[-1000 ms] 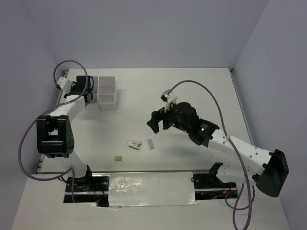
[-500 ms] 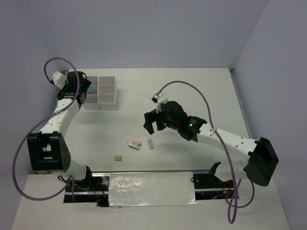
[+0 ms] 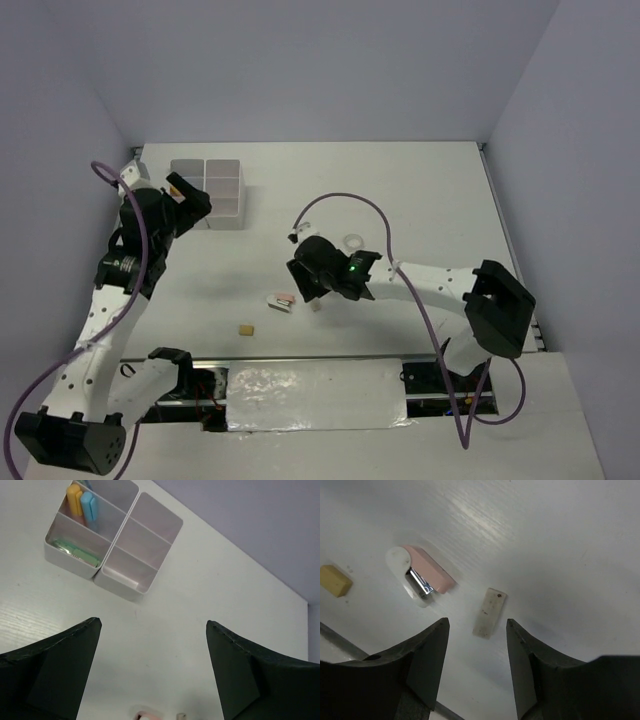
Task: Sort the stationery into containers
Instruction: Pick up the stationery from the center of the board.
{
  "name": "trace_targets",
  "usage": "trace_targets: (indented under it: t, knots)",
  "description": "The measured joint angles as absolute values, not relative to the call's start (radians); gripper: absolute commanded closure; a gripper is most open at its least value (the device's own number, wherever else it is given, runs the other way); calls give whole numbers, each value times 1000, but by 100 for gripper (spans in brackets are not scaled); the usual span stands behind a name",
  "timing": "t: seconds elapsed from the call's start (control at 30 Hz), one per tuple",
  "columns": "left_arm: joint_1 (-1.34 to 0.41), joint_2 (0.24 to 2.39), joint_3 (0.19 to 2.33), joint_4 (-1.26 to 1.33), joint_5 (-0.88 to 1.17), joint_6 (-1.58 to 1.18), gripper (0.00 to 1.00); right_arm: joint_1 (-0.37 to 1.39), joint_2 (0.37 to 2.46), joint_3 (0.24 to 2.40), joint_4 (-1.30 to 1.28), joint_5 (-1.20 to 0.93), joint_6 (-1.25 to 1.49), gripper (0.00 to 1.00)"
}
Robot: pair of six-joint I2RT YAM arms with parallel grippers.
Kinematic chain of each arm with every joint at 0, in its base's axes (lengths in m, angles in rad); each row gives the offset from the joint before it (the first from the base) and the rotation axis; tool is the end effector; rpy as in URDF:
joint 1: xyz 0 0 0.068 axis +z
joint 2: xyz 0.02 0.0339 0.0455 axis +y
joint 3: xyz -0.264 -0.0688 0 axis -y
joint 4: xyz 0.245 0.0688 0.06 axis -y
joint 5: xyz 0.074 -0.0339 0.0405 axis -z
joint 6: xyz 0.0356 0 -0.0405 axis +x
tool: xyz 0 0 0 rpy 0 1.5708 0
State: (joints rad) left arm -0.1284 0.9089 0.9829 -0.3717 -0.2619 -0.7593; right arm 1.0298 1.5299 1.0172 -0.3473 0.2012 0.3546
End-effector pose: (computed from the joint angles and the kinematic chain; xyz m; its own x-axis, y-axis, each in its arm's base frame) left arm 0.2008 -0.0166 0.3679 -0.1271 -0.6540 -0.7457 -0.2886 0.7437 -0.6030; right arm 0.1725 0.2734 0.2269 -0.6343 -0.3952 -0.6644 -0.5892 0.8036 0.0845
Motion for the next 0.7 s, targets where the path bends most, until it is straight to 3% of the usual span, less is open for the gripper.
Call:
trace_targets:
  t: [0.43,0.5,0.7]
  knots:
    - [-129,826,940,-522,-52,-524,1,1045,1695,956,-339,174,416,51]
    - [-129,820,935,-527,-46,-499,1,1046,1710,962,-320,175,418,62]
    - [-129,809,920,-532,-16,-471,0,1047,1726,971,-304,196,415,80]
